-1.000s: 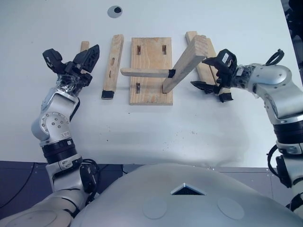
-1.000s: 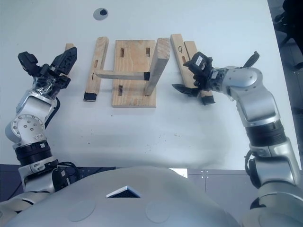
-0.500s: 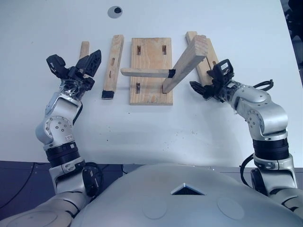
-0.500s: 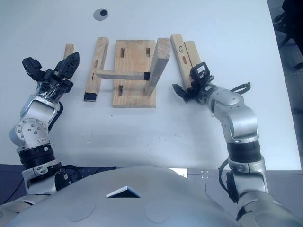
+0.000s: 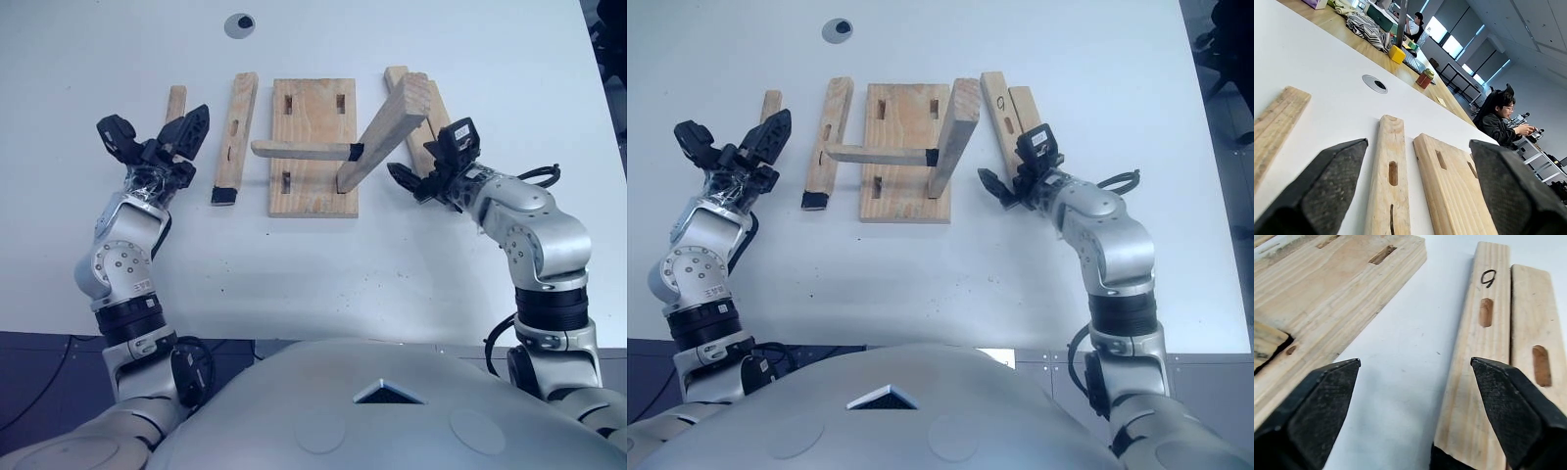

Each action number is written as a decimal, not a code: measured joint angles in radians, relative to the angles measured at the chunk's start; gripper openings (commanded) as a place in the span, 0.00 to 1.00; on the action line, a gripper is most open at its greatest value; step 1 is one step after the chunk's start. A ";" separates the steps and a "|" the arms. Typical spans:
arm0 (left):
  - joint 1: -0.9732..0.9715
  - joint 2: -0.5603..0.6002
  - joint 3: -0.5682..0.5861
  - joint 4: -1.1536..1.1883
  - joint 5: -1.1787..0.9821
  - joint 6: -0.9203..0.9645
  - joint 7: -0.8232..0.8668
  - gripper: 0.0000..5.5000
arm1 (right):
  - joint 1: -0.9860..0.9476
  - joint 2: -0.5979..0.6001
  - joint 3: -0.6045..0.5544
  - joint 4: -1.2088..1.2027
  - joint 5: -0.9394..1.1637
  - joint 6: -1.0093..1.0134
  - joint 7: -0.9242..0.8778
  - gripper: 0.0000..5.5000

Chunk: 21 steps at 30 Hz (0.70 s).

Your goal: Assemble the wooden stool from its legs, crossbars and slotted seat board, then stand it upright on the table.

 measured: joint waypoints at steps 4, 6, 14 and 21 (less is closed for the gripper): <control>0.001 -0.003 0.000 0.000 0.000 -0.005 0.000 0.69 | 0.001 0.000 -0.012 0.020 -0.014 -0.007 -0.008 0.76; 0.002 -0.004 0.001 0.001 0.000 -0.010 0.001 0.69 | 0.000 -0.001 -0.012 0.046 -0.025 -0.020 -0.010 0.76; -0.003 -0.011 -0.004 0.001 0.001 -0.015 0.009 0.69 | -0.002 0.000 -0.018 0.093 -0.057 -0.067 -0.009 0.76; -0.004 -0.012 -0.004 0.006 0.001 -0.015 0.018 0.69 | -0.014 0.000 0.041 0.093 -0.097 -0.059 -0.010 0.66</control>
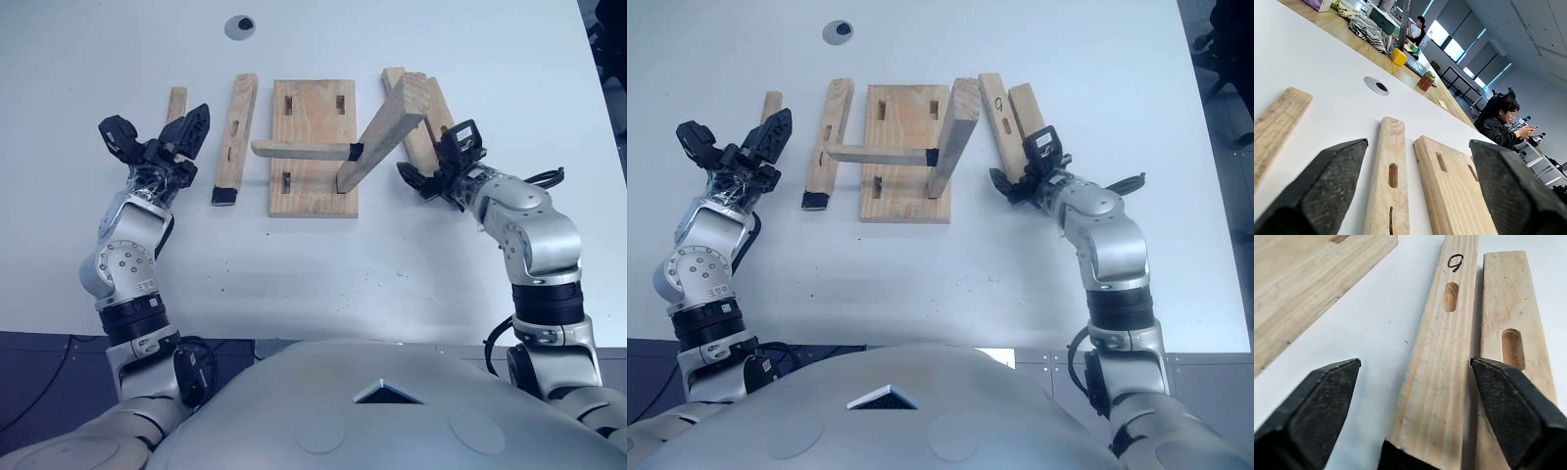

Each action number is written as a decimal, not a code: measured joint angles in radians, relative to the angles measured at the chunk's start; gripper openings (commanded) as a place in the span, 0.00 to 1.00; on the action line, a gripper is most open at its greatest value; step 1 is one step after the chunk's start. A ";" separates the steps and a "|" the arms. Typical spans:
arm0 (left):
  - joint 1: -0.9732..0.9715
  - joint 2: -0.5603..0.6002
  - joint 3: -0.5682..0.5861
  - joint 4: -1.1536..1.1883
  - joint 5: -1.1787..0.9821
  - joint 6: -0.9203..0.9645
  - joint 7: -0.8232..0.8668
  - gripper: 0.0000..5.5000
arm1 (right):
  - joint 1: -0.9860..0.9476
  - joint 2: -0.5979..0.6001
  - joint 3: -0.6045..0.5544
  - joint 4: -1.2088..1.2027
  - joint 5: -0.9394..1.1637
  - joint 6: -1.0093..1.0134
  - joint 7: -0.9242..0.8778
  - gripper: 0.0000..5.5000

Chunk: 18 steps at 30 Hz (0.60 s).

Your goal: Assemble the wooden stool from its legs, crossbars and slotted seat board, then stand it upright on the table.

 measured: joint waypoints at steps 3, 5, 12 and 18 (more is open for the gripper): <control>-0.003 -0.001 -0.001 0.004 0.000 -0.001 0.001 0.69 | -0.004 -0.006 0.043 0.007 -0.040 0.017 0.000 0.55; -0.003 -0.001 0.001 0.005 0.000 -0.002 0.002 0.69 | -0.021 -0.039 0.057 0.012 -0.069 0.017 -0.001 0.48; -0.001 -0.011 0.000 0.004 0.000 -0.021 0.010 0.69 | -0.037 -0.035 0.050 0.033 -0.075 0.019 0.002 0.38; -0.073 0.059 -0.050 -0.060 0.091 -0.060 -0.001 0.69 | -0.119 0.085 -0.112 0.062 0.049 -0.027 0.002 0.38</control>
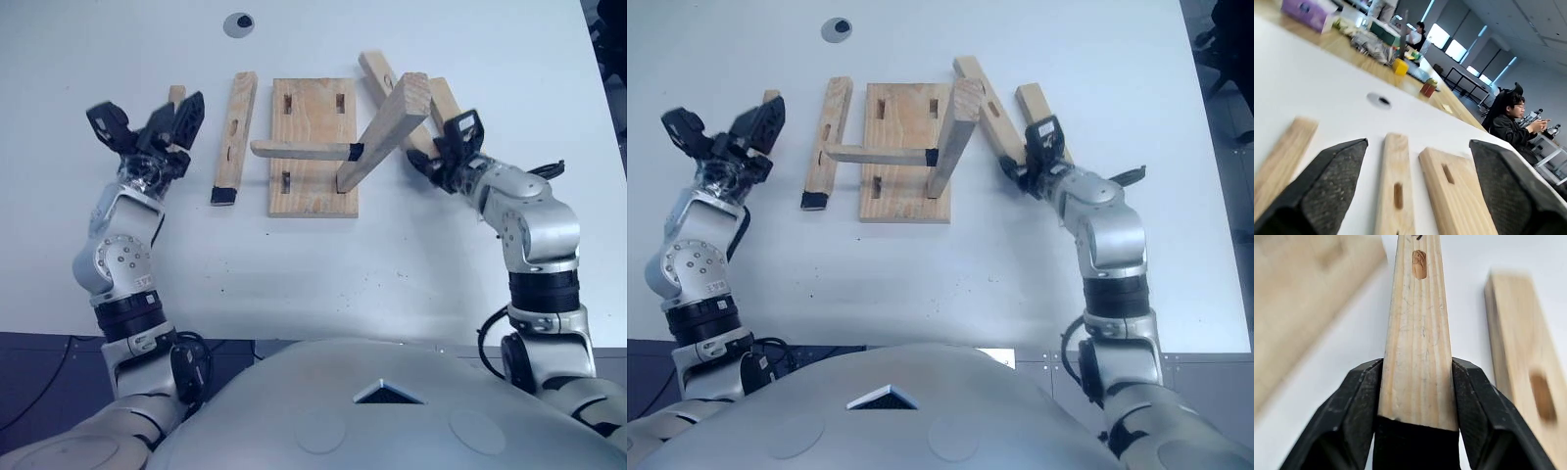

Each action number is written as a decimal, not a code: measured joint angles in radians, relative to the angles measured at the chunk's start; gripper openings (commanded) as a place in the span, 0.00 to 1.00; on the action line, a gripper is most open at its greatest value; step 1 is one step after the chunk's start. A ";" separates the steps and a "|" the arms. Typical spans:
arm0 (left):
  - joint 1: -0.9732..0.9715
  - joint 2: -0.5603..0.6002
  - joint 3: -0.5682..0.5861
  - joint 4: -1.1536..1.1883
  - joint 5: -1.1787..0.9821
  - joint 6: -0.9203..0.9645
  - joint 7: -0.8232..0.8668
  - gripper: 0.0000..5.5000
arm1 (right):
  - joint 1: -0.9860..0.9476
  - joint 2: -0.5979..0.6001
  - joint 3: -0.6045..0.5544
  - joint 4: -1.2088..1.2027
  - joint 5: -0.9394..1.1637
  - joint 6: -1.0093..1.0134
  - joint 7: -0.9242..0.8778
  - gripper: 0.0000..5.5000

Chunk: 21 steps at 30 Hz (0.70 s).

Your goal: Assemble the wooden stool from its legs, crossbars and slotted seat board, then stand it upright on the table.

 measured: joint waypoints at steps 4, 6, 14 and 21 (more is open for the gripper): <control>-0.161 0.041 -0.071 -0.005 0.017 0.004 -0.070 0.69 | -0.149 0.001 -0.084 0.117 0.085 -0.131 0.104 0.38; -0.301 0.031 -0.088 0.008 -0.082 0.043 -0.154 0.69 | -0.248 -0.002 -0.093 0.204 0.133 -0.225 0.258 0.38; -0.445 -0.004 -0.116 0.119 -0.230 0.169 -0.298 0.69 | -0.414 -0.010 -0.059 0.340 0.256 -0.307 0.681 0.38; -0.459 -0.024 -0.124 0.150 -0.273 0.222 -0.317 0.69 | -0.417 -0.034 -0.047 0.312 0.328 -0.199 0.785 0.38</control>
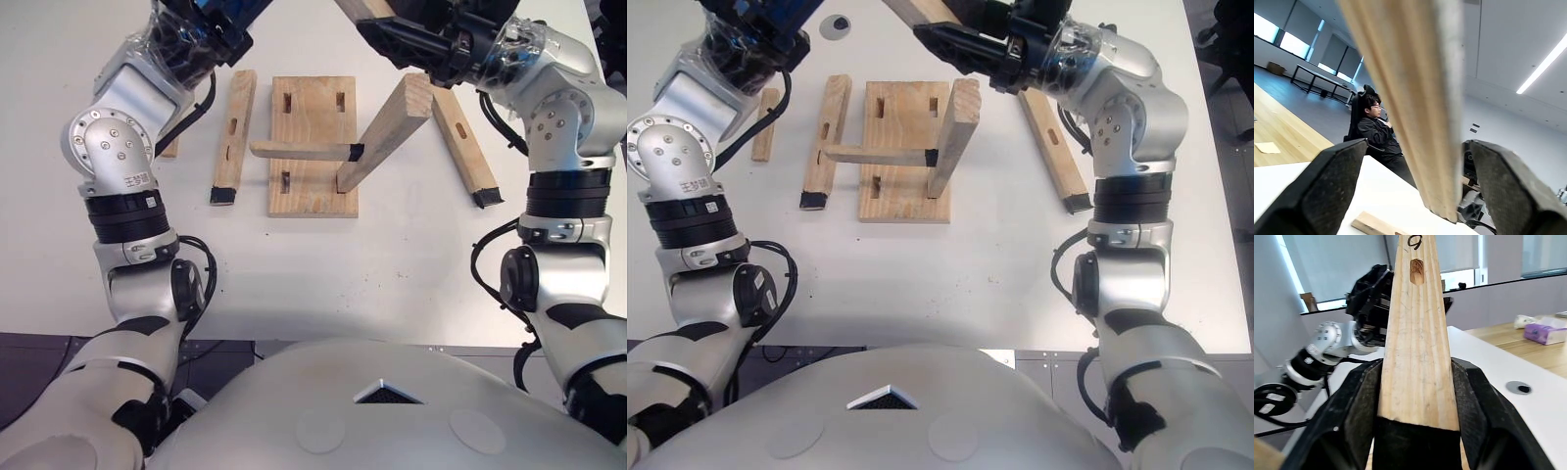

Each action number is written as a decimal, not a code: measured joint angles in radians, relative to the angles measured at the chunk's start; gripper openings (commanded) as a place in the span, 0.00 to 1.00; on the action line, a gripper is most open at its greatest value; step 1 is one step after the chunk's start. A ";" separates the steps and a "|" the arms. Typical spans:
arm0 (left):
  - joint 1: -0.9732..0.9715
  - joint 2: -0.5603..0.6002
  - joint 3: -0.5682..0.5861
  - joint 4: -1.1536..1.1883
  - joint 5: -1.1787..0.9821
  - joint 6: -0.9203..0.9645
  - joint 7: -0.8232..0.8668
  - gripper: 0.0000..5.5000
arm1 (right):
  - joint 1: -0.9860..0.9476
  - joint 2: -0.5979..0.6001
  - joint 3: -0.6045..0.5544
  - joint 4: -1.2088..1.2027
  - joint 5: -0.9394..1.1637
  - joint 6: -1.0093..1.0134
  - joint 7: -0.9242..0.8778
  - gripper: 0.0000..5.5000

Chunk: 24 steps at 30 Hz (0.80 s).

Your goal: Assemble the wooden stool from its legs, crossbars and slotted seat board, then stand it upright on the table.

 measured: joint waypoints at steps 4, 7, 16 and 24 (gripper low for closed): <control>-0.001 -0.034 0.025 -0.016 -0.097 0.047 -0.007 0.64 | -0.009 -0.004 0.012 0.034 0.043 0.085 0.038 0.38; -0.001 -0.037 0.047 -0.021 -0.134 0.060 -0.005 0.55 | -0.041 -0.004 0.011 0.065 0.083 0.136 0.060 0.37; 0.006 -0.030 0.026 -0.054 -0.102 0.030 -0.011 0.38 | -0.059 -0.003 0.011 0.091 0.126 0.193 0.063 0.50; 0.068 0.017 -0.021 -0.035 0.109 -0.142 -0.095 0.38 | -0.088 -0.009 0.021 0.110 0.114 0.205 0.044 0.71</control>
